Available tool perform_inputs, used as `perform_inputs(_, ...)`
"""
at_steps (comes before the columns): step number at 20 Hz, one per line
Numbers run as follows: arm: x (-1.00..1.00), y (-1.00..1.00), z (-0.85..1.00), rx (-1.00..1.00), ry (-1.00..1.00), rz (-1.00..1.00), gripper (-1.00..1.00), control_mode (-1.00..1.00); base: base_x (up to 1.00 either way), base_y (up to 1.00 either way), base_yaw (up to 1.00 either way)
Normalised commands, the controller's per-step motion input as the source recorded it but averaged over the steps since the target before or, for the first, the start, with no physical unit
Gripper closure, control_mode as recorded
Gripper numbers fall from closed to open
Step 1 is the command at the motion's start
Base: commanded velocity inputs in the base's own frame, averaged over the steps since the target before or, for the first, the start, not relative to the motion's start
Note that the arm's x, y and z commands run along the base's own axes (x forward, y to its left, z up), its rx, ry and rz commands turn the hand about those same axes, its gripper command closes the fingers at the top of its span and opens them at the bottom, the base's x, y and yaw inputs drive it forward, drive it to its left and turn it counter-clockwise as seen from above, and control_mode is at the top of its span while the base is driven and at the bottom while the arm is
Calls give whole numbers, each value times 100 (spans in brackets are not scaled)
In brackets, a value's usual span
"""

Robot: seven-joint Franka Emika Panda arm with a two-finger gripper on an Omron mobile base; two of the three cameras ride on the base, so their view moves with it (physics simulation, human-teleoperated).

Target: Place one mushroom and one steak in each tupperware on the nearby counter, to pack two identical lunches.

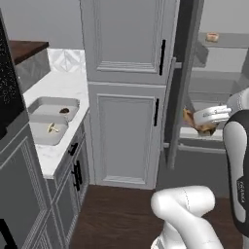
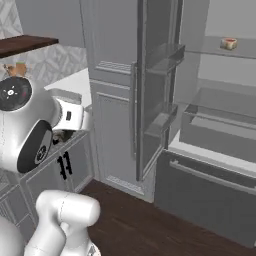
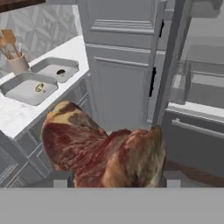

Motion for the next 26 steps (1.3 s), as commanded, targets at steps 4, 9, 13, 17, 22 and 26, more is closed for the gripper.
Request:
perform_inputs(4,0,0,0,0,0,0,100,100,46,82,53)
perform_inputs(9,0,0,0,0,0,0,100,100,97,-5,25)
perform_inputs(13,0,0,0,0,0,0,100,100,100,-41,14)
perform_inputs(17,0,0,0,0,0,0,100,100,100,13,29)
perform_inputs(22,0,0,0,0,0,0,100,100,90,55,37)
perform_inputs(26,0,0,0,0,0,0,100,100,68,72,38)
